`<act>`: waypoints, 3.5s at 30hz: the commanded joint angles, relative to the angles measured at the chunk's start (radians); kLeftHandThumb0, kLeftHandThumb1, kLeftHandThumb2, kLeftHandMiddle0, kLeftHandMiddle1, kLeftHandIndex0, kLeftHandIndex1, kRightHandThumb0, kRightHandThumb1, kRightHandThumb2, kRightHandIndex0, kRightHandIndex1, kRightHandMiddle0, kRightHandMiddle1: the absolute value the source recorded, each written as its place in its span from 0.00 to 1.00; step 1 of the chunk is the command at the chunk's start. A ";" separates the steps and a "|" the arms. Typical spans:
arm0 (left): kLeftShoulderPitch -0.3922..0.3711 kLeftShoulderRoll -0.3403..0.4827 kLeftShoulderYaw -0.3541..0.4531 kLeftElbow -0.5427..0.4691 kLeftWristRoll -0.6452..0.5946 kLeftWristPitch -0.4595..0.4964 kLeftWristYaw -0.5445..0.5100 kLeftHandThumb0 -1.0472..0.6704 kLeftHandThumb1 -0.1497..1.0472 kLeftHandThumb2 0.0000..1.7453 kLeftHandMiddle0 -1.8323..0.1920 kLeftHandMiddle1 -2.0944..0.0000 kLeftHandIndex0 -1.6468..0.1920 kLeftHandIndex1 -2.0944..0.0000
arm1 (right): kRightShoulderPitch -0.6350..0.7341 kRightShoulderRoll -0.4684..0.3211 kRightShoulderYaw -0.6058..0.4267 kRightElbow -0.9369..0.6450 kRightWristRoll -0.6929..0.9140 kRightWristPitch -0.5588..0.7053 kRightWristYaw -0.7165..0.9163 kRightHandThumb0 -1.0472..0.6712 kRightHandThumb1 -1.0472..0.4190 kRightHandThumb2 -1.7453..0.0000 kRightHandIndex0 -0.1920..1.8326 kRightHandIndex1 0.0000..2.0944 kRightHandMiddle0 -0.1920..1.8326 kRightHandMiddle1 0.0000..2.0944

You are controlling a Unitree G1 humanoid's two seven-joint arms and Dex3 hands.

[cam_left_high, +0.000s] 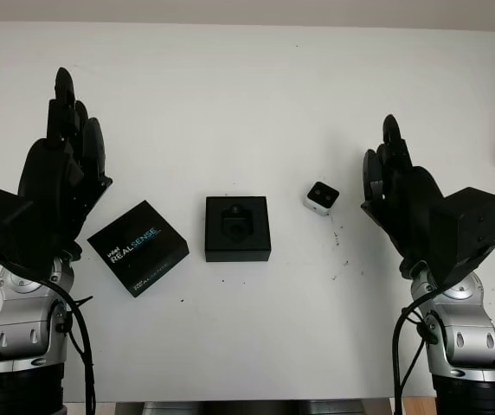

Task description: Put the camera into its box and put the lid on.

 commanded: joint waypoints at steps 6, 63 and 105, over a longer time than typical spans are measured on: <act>0.013 0.001 -0.008 -0.021 0.002 0.003 0.003 0.14 1.00 0.40 1.00 1.00 1.00 1.00 | -0.015 -0.011 0.005 -0.010 -0.008 0.023 0.004 0.14 0.00 0.61 0.00 0.00 0.00 0.00; -0.009 0.015 -0.019 0.036 -0.003 -0.055 -0.017 0.13 1.00 0.35 1.00 1.00 1.00 1.00 | -0.007 -0.157 0.263 0.146 -0.780 -0.180 -0.274 0.17 0.10 0.97 0.22 0.05 0.29 0.26; 0.010 0.019 -0.005 0.004 -0.008 -0.026 -0.018 0.14 1.00 0.34 1.00 1.00 1.00 1.00 | 0.040 -0.155 0.299 0.167 -0.892 -0.188 -0.377 0.37 0.00 0.94 0.40 0.06 0.32 0.67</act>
